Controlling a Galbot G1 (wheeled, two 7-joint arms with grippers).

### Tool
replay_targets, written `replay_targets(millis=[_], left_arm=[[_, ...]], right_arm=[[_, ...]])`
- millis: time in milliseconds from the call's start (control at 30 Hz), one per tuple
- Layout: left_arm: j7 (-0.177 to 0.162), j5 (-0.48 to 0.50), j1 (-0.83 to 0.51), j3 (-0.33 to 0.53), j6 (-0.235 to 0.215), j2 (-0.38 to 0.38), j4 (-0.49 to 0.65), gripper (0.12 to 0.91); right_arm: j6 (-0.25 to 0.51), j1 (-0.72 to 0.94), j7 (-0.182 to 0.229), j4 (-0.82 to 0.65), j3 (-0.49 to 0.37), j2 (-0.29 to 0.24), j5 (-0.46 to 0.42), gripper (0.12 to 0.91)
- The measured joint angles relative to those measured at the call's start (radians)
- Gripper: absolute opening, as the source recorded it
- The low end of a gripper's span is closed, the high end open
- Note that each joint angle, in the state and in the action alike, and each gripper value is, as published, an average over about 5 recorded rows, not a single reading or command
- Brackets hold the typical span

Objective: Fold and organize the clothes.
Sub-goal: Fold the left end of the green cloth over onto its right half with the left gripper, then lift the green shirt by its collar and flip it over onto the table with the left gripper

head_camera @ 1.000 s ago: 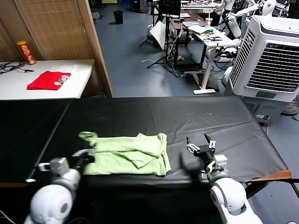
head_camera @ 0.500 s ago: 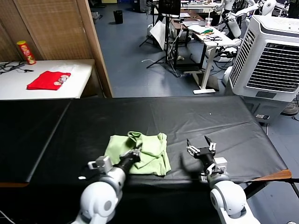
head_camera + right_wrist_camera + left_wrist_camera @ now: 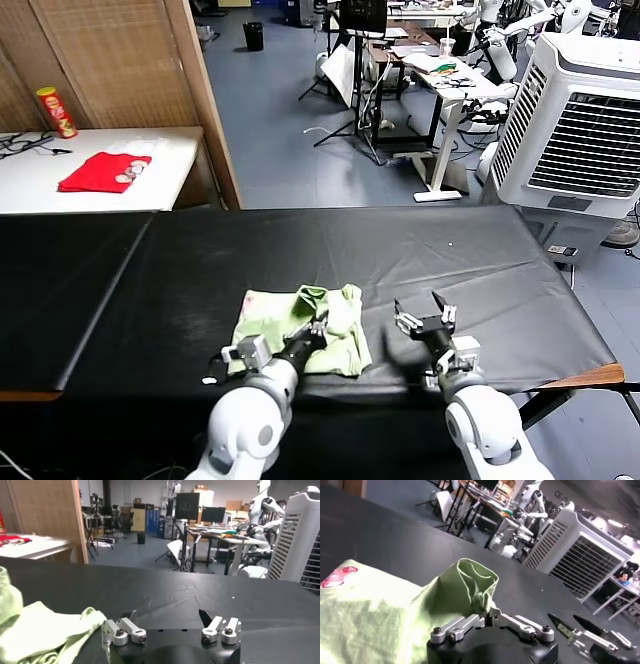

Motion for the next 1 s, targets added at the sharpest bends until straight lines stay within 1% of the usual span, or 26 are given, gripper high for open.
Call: replay_targets(millis=[67,100,167,200,233,300,333,367,433,500,567,667,767,833,900,1000], left_arm=[[0.0,-0.007,0.002,0.005,-0.001,-0.019,0.004,0.39],[0.001,-0.01,0.004,0.007,-0.001,-0.027,0.003,0.457],[0.008,-0.007,0.009,0.007,-0.002,-0.039,-0.006,0.557],[0.016,0.001,0.011,0.006,-0.004,-0.04,-0.014,0.623],[0.028,0.015,0.013,0.002,-0.009,-0.038,-0.024,0.671],[0.056,0.052,0.017,-0.01,-0.024,-0.026,-0.048,0.75],[0.07,0.071,0.019,-0.019,-0.034,-0.014,-0.062,0.773],[0.08,0.088,0.022,-0.03,-0.044,0.0,-0.073,0.782],[0.091,0.113,0.029,-0.056,-0.063,0.038,-0.089,0.795],[0.093,0.13,0.038,-0.085,-0.079,0.081,-0.095,0.797],[0.094,0.141,0.048,-0.112,-0.092,0.123,-0.096,0.798],[0.096,0.156,0.065,-0.143,-0.107,0.163,-0.096,0.798],[0.101,0.17,0.081,-0.163,-0.123,0.176,-0.087,0.798],[0.106,0.173,0.087,-0.174,-0.133,0.178,-0.076,0.798],[0.115,0.171,0.09,-0.185,-0.144,0.179,-0.064,0.798],[0.134,0.154,0.093,-0.199,-0.162,0.182,-0.042,0.798]], right_arm=[[0.006,0.003,-0.012,-0.003,-0.007,-0.003,0.0,0.798],[0.011,0.005,-0.02,-0.004,-0.012,-0.005,0.001,0.798],[0.022,0.01,-0.042,-0.002,-0.023,-0.01,0.009,0.798],[0.028,0.013,-0.055,0.0,-0.029,-0.013,0.017,0.798],[0.033,0.016,-0.068,0.003,-0.036,-0.017,0.026,0.798],[0.038,0.024,-0.094,0.01,-0.053,-0.024,0.05,0.798],[0.038,0.028,-0.104,0.013,-0.063,-0.027,0.063,0.798],[0.036,0.034,-0.112,0.015,-0.073,-0.028,0.076,0.798],[0.027,0.047,-0.119,0.014,-0.098,-0.029,0.1,0.798],[0.01,0.063,-0.117,0.007,-0.126,-0.025,0.108,0.798],[-0.015,0.079,-0.11,-0.002,-0.158,-0.021,0.094,0.798],[-0.073,0.093,-0.099,-0.011,-0.199,-0.022,0.03,0.798],[-0.118,0.087,-0.078,-0.012,-0.216,-0.031,-0.074,0.798],[-0.115,0.076,-0.054,-0.012,-0.215,-0.034,-0.142,0.798],[-0.088,0.063,-0.031,-0.012,-0.21,-0.034,-0.186,0.798],[-0.024,0.049,-0.005,-0.009,-0.2,-0.025,-0.192,0.798]])
